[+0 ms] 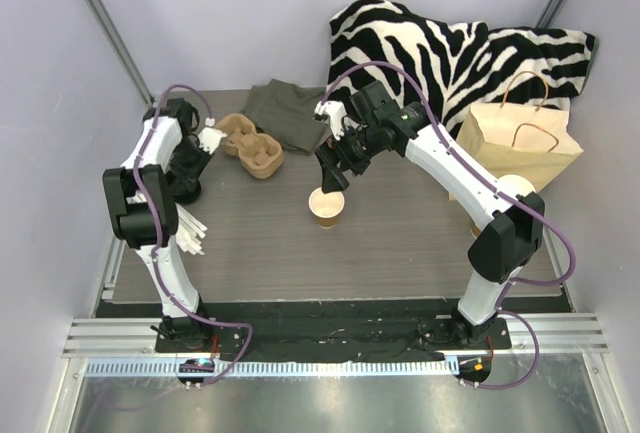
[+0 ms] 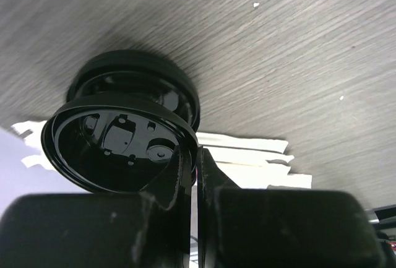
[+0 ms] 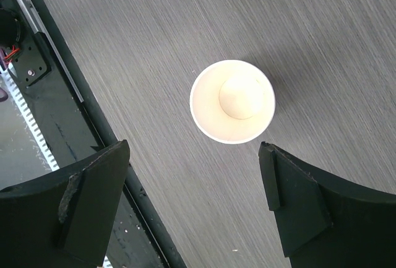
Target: Pack the takeout coffee
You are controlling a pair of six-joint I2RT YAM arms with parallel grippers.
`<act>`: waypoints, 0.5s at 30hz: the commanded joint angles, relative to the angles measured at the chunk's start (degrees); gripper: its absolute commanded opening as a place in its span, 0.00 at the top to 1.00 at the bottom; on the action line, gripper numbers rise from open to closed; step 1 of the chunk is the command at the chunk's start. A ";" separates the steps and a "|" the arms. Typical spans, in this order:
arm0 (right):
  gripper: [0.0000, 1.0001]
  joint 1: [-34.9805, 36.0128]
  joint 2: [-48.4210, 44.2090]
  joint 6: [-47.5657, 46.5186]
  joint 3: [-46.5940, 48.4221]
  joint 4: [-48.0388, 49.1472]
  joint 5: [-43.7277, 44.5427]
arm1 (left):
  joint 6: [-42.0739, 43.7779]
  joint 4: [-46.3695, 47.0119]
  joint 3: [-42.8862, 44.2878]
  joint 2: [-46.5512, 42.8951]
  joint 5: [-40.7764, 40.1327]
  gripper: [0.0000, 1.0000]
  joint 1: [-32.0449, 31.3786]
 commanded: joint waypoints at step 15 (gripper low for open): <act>0.06 -8.80 -3.32 10.46 3.66 8.94 -11.23 | -23.53 -13.21 20.86 -15.39 55.15 1.00 -0.03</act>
